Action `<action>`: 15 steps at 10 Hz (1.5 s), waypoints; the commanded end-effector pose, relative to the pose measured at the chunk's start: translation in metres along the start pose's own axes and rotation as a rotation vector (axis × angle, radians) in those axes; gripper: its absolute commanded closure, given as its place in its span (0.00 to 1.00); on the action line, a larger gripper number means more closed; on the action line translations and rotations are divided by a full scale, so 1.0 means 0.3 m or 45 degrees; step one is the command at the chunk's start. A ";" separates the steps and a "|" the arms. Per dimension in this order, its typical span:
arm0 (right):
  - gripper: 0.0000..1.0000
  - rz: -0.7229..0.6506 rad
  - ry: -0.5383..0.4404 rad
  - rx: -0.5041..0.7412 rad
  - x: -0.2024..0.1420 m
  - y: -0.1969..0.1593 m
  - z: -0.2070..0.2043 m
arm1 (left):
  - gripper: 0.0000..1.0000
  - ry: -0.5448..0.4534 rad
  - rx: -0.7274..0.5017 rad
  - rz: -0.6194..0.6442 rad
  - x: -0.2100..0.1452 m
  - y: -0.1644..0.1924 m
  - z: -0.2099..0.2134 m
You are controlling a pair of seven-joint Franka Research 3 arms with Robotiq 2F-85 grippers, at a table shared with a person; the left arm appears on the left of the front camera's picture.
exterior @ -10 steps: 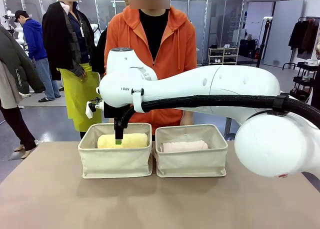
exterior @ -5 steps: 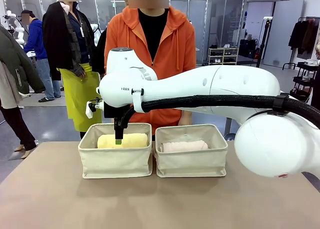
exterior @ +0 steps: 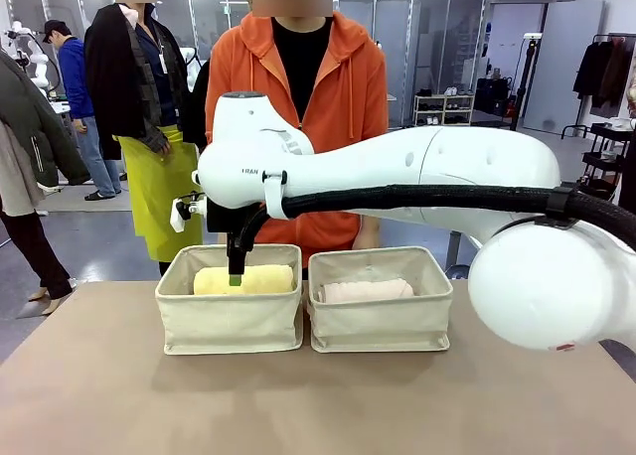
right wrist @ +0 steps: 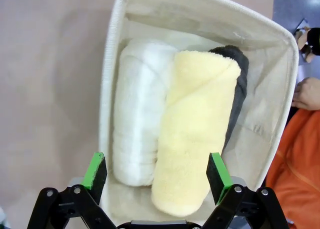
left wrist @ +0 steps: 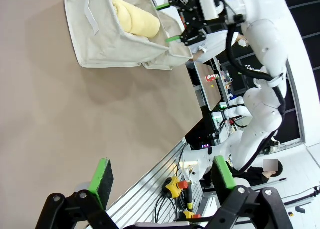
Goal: Divide the towels into two baskets.
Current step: Pick up one hotel-folded towel from the bottom of the table and place it in the Fabric basket indicated by the person.
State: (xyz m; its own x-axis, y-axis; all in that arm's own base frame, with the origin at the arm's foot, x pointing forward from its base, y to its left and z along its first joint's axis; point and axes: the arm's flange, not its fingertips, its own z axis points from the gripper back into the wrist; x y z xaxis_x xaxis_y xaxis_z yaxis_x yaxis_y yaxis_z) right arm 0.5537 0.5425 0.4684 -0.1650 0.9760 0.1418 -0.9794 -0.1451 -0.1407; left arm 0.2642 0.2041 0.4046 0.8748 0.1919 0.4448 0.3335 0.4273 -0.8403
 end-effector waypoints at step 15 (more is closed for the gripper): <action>0.00 -1.389 -1.219 0.708 -1.606 0.658 0.474 | 0.00 -0.016 -0.026 -0.016 -0.003 -0.002 0.008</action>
State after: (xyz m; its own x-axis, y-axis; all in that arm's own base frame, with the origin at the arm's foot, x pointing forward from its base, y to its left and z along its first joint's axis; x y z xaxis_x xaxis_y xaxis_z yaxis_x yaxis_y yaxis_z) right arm 0.4294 0.0401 0.5162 0.7781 0.2785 0.5631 -0.6274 0.3011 0.7181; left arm 0.2641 0.2038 0.4046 0.8758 0.1908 0.4433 0.3329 0.4263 -0.8411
